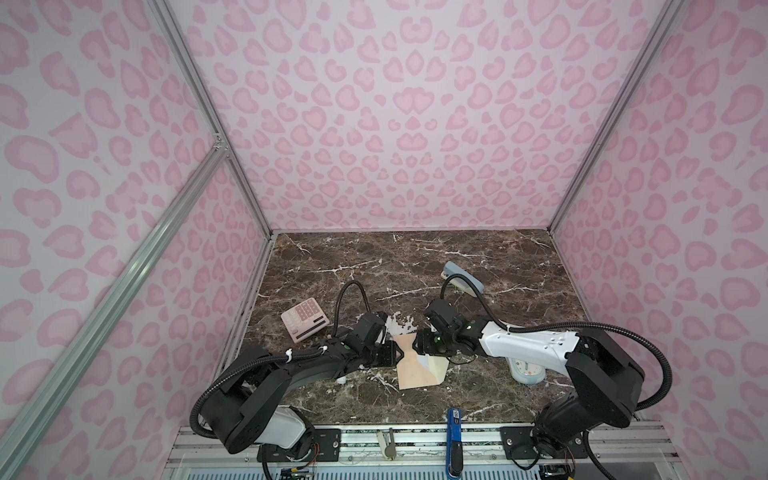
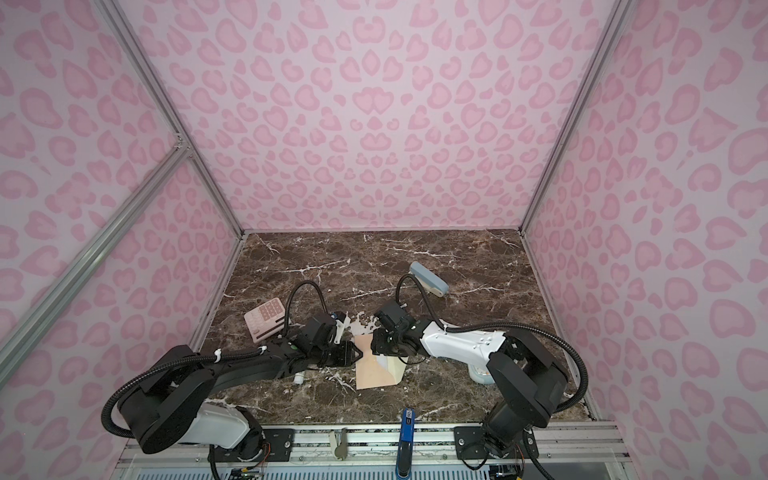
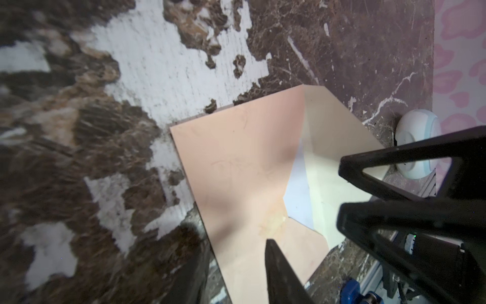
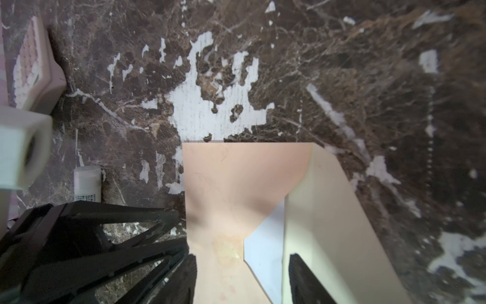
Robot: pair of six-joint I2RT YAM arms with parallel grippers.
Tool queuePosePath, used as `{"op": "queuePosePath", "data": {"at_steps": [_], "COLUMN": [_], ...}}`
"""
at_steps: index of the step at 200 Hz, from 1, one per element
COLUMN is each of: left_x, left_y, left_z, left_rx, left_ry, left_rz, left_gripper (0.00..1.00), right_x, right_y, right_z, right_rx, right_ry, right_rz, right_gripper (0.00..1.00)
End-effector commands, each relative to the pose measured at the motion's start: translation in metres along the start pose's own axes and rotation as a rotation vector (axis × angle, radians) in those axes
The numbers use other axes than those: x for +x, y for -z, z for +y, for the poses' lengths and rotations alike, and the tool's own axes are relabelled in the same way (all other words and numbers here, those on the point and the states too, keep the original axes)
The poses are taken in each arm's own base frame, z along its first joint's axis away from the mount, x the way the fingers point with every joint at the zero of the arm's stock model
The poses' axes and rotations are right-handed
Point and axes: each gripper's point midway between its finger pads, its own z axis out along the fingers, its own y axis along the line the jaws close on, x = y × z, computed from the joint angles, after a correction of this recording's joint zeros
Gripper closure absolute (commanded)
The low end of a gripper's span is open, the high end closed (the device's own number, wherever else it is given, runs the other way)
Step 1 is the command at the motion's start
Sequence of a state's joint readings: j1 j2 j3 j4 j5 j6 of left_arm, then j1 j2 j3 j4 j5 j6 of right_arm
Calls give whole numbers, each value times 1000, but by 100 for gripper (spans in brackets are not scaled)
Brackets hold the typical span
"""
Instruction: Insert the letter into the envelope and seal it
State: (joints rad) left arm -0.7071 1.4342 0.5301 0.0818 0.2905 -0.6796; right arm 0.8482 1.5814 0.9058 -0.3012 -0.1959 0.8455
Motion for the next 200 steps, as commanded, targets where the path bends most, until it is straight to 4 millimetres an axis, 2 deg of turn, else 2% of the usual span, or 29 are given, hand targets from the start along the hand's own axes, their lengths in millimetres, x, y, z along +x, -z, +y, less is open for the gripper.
{"op": "queuePosePath", "data": {"at_steps": [1,43,93,133,159,178,189,200], "left_x": [-2,-13,-43,-45,-22,0,1,2], "left_y": [5,23,86,129,151,157,157,157], "left_z": [0,-13,-26,-5,32,51,45,48], "left_rx": [-10,-2,-90,-250,-440,-506,-482,-496], "left_ry": [-12,-37,-93,-67,-11,29,34,51], "left_rz": [-7,-49,-187,-254,-193,-144,-144,-138], "left_gripper": [60,56,52,49,46,40,35,34], "right_x": [-3,-11,-23,-25,-18,-13,-10,-7], "right_y": [7,24,49,61,62,61,61,60], "right_z": [-6,0,18,24,28,35,40,45], "right_rx": [39,20,-113,-157,-164,-180,-192,-200], "right_ry": [17,32,61,76,98,117,136,162], "right_rz": [-19,-63,-186,-245,-248,-250,-252,-258], "right_gripper": [41,41,41,42,42,42,42,42]}}
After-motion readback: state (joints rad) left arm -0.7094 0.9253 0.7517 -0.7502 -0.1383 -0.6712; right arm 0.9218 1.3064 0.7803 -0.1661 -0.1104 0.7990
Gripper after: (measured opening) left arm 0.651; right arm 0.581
